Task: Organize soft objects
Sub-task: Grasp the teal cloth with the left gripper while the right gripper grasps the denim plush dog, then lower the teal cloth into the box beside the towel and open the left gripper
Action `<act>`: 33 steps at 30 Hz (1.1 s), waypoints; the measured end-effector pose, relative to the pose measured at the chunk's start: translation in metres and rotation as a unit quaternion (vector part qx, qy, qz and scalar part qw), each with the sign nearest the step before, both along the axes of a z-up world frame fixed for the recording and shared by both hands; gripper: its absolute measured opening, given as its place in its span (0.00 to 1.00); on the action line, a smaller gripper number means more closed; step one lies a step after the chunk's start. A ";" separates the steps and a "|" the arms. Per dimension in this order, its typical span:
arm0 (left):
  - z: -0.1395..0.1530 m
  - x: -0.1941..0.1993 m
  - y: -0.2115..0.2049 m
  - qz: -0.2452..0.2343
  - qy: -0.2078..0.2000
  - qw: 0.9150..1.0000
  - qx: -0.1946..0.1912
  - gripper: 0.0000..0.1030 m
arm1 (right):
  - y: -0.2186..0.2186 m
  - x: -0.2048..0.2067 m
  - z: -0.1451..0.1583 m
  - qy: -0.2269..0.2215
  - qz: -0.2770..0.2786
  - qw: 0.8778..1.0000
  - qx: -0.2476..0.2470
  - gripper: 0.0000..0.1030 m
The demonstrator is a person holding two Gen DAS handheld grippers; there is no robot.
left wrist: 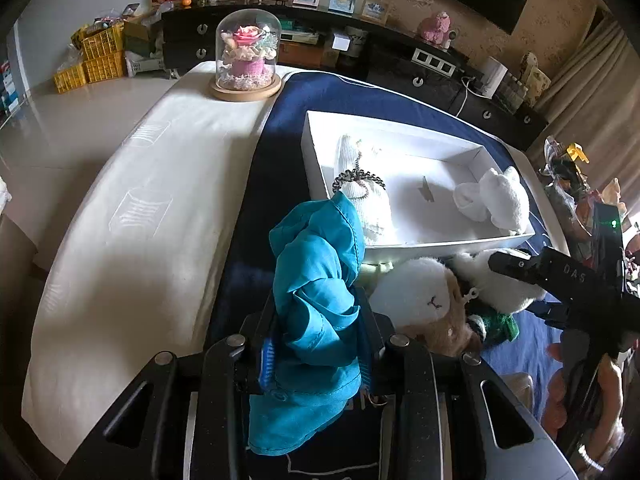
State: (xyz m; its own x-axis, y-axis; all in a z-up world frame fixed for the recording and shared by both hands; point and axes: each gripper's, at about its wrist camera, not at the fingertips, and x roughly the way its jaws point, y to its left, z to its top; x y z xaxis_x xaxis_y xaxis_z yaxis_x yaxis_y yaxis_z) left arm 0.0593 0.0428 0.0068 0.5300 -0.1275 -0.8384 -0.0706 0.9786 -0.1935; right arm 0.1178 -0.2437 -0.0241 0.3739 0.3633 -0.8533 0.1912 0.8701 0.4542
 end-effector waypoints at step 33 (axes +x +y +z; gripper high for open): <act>0.040 -0.001 -0.023 0.010 -0.054 0.995 0.078 0.30 | -0.021 -0.042 0.074 -0.107 -0.001 0.992 -0.068 1.00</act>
